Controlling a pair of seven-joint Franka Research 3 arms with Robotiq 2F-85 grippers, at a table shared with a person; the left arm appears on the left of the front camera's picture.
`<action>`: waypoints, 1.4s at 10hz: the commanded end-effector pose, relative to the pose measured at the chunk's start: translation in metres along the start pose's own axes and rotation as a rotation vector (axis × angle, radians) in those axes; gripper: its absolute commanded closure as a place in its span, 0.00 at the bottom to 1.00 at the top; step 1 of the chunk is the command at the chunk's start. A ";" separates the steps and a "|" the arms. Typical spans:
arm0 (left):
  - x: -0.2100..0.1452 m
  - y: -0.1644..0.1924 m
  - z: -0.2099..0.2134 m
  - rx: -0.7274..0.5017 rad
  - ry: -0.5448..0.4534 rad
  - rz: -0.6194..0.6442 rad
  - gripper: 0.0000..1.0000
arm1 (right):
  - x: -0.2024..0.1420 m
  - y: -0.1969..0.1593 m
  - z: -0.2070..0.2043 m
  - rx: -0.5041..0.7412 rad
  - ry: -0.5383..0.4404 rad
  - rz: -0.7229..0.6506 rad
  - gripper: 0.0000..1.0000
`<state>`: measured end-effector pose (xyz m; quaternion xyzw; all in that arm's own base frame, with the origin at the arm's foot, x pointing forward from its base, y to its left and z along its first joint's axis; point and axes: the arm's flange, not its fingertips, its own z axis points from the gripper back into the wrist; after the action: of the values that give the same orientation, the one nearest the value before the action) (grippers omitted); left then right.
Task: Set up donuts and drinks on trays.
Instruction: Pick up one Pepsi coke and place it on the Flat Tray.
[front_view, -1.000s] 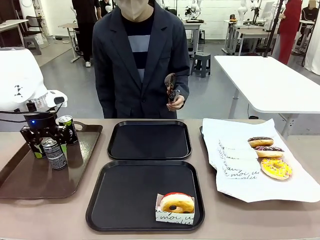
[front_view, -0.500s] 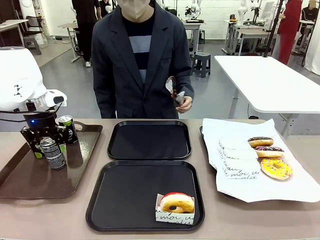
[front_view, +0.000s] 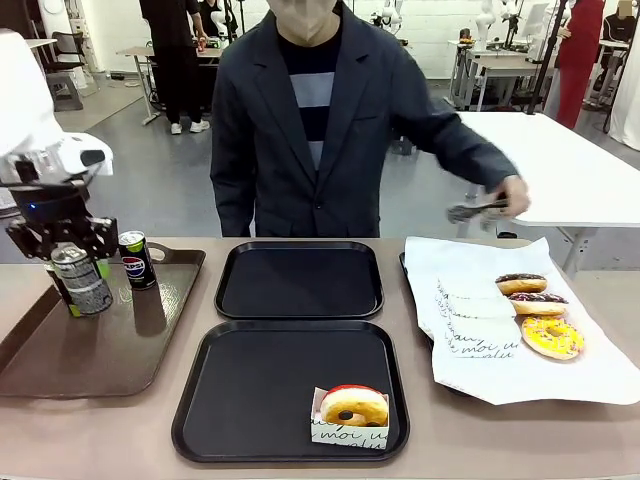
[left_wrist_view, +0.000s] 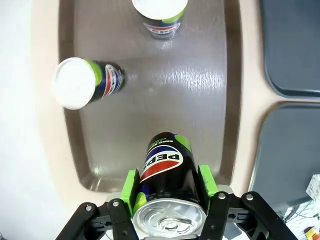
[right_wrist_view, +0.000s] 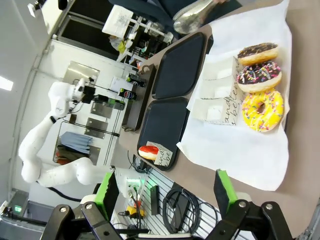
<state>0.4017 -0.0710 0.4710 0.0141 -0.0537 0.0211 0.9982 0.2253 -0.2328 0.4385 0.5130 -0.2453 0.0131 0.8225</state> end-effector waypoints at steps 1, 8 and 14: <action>-0.022 -0.002 0.027 0.005 -0.036 0.023 0.83 | 0.001 -0.001 -0.001 0.024 -0.026 0.018 0.00; -0.027 0.003 0.042 0.007 -0.039 0.000 0.83 | 0.001 -0.001 -0.001 0.024 -0.026 0.018 0.00; -0.041 -0.095 0.081 0.026 -0.168 -0.197 0.41 | 0.001 -0.001 -0.001 0.024 -0.026 0.018 0.00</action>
<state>0.3545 -0.1518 0.5408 0.0300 -0.1282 -0.0662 0.9891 0.2254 -0.2326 0.4385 0.5128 -0.2450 0.0133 0.8227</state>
